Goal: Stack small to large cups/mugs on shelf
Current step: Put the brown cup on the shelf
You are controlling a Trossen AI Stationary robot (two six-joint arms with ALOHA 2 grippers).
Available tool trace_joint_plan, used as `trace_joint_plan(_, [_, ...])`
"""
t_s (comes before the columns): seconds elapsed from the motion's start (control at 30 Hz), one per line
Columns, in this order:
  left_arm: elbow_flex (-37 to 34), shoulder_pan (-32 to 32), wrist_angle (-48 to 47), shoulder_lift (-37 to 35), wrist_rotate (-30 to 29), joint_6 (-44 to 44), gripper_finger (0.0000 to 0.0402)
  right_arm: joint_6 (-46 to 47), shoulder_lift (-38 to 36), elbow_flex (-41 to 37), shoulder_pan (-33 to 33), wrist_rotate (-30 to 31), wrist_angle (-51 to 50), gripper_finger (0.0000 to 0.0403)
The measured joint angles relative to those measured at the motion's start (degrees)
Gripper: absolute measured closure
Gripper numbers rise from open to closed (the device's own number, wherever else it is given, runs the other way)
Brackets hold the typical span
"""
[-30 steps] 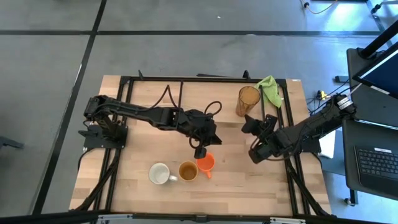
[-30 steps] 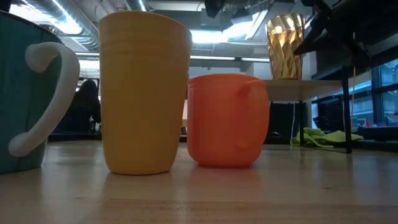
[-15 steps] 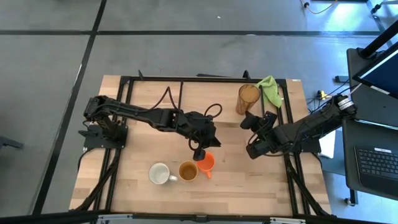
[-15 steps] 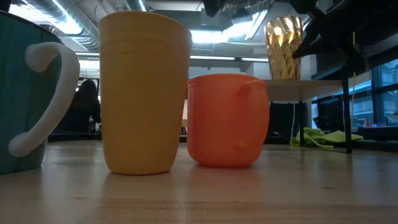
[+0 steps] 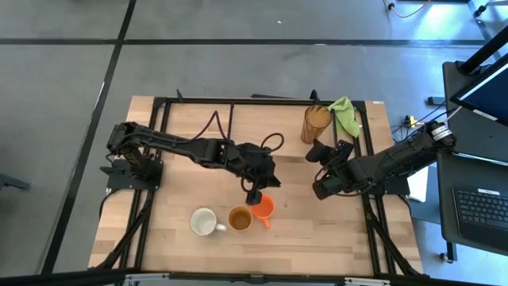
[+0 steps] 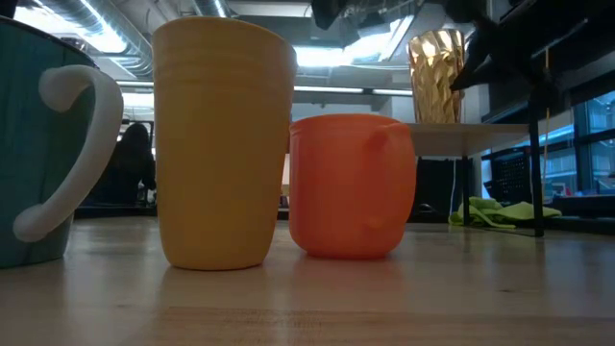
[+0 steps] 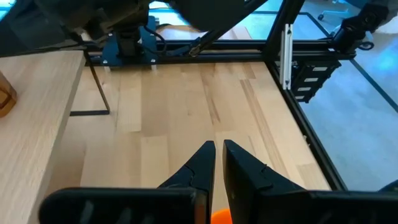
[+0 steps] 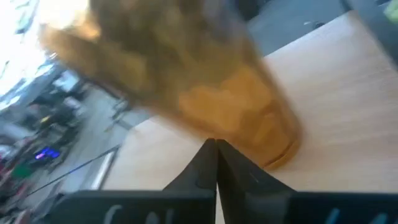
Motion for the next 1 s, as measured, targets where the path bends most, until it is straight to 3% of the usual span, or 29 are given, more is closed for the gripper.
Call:
trace_joint_plan(0.13, [0.0, 1.5, 0.1, 0.0, 0.0, 0.9, 0.0374, -6.3, 0.0, 4.2, 5.5, 7.3, 0.2, 0.0398])
trace_joint_plan(0.23, [0.0, 3.7, 0.9, 0.0, 0.0, 2.0, 0.0379, -17.5, 0.0, 11.1, 10.3, 14.4, 0.3, 0.0398])
trace_joint_plan(0.47, [0.0, 12.3, 10.5, 3.8, 4.9, 0.0, 0.0399, -51.9, 0.0, 27.8, 15.8, 14.3, 6.6, 0.0398])
trace_joint_plan(0.7, [-0.1, 16.6, 11.0, 10.6, 2.5, -3.4, 0.0396, -84.7, 0.9, 33.5, 18.9, 16.0, 26.2, 0.0398])
trace_joint_plan(0.8, [-0.1, 16.9, 13.0, 12.7, 2.5, -5.0, 0.0396, -91.2, 1.3, 33.9, 20.0, 17.4, 31.3, 0.0398])
trace_joint_plan(1.0, [-0.1, 16.9, 19.3, 14.9, 1.9, -7.9, 0.04, -91.5, 1.4, 33.9, 20.9, 17.4, 31.8, 0.0398])
